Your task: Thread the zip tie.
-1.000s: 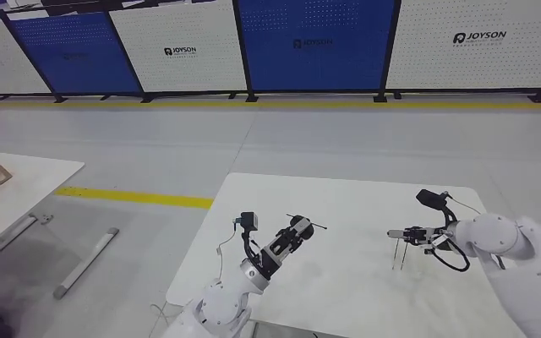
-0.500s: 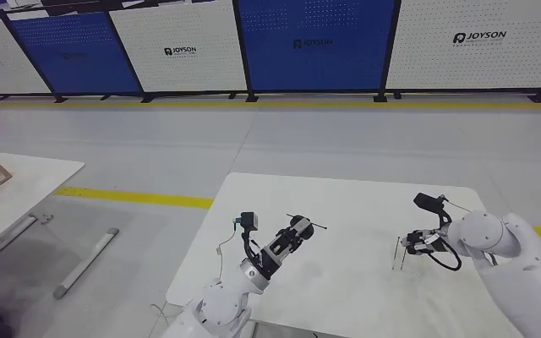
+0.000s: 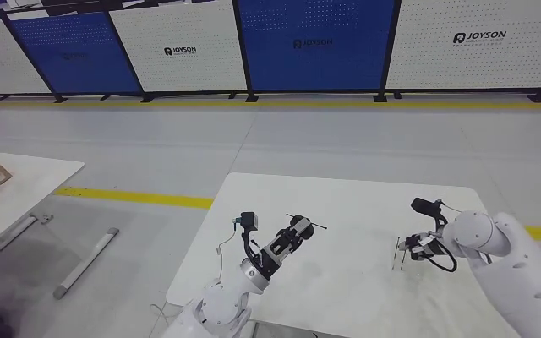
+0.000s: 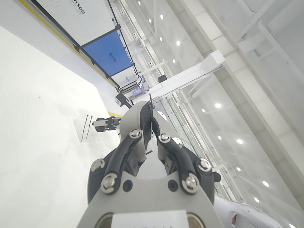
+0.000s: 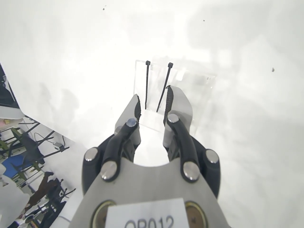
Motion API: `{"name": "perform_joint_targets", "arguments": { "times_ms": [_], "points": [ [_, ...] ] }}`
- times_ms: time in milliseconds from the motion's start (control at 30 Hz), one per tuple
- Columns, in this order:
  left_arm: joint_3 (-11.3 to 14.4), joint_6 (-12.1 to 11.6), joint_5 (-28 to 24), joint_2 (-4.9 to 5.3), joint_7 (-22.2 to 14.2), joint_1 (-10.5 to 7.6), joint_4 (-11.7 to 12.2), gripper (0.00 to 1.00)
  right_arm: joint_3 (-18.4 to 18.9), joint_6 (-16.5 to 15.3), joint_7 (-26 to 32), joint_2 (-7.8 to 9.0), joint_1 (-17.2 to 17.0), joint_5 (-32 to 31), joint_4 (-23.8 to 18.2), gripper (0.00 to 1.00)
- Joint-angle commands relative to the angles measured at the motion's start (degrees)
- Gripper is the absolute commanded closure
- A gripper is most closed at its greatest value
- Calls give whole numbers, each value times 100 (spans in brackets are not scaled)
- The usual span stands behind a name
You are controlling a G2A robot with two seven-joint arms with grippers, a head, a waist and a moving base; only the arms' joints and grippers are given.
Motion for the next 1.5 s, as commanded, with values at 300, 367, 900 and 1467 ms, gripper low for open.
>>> {"name": "perform_joint_targets", "arguments": {
  "times_ms": [300,367,900,1467],
  "points": [
    [0,0,0,0,0,0,0,100,-246,332,72,-118,219,-118,341,76],
    [0,0,0,0,0,0,0,100,-302,371,106,-145,260,-126,406,77],
    [0,0,0,0,0,0,0,100,-627,313,26,-396,638,22,1163,82],
    [0,0,0,0,0,0,0,100,-866,230,0,-624,944,81,1771,88]
  ]
}}
